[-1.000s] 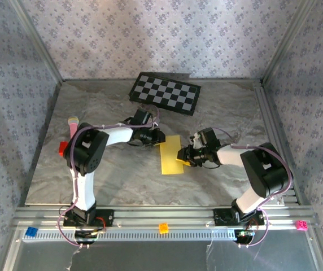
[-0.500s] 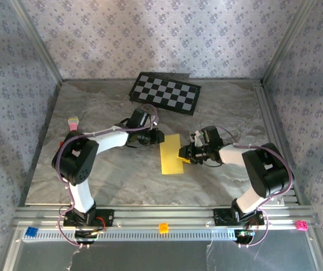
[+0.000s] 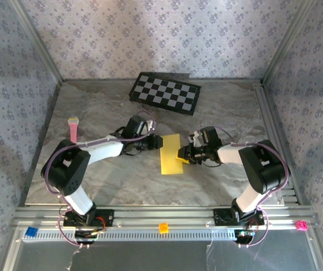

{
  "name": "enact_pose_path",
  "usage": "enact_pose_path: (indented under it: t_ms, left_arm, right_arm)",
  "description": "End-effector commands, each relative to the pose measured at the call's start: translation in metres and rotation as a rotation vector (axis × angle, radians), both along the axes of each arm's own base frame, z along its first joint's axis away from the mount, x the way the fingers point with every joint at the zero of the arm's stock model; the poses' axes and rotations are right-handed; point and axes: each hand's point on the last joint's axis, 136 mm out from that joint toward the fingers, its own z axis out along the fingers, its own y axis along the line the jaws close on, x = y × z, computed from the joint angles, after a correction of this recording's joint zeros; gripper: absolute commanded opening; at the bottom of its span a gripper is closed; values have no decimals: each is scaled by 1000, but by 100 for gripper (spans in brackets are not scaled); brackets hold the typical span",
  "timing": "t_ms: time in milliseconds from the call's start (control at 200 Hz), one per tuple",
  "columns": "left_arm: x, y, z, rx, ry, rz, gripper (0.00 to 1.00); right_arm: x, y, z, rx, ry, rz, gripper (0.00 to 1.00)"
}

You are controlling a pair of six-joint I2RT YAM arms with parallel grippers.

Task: Fold a paper plane with a square sheet of paper (pick it up from the middle)
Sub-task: Fold the triangle a second time at the center of the table.

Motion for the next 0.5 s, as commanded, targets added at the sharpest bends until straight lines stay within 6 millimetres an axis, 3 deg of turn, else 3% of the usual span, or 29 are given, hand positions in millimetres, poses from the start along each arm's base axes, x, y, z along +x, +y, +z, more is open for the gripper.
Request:
enact_pose_path:
  t_ms: [0,370,495]
  left_arm:
    - [-3,-13,31,-40,-154,-43,33]
    - [-37,-6,39,46,-473,-143,37]
    - [-54,-12,37,128,-599,-265,39]
  right_arm:
    - [3,6,7,22,-7,18,23]
    - [14,1,11,0,-18,-50,10]
    - [20,1,15,10,-20,-82,7]
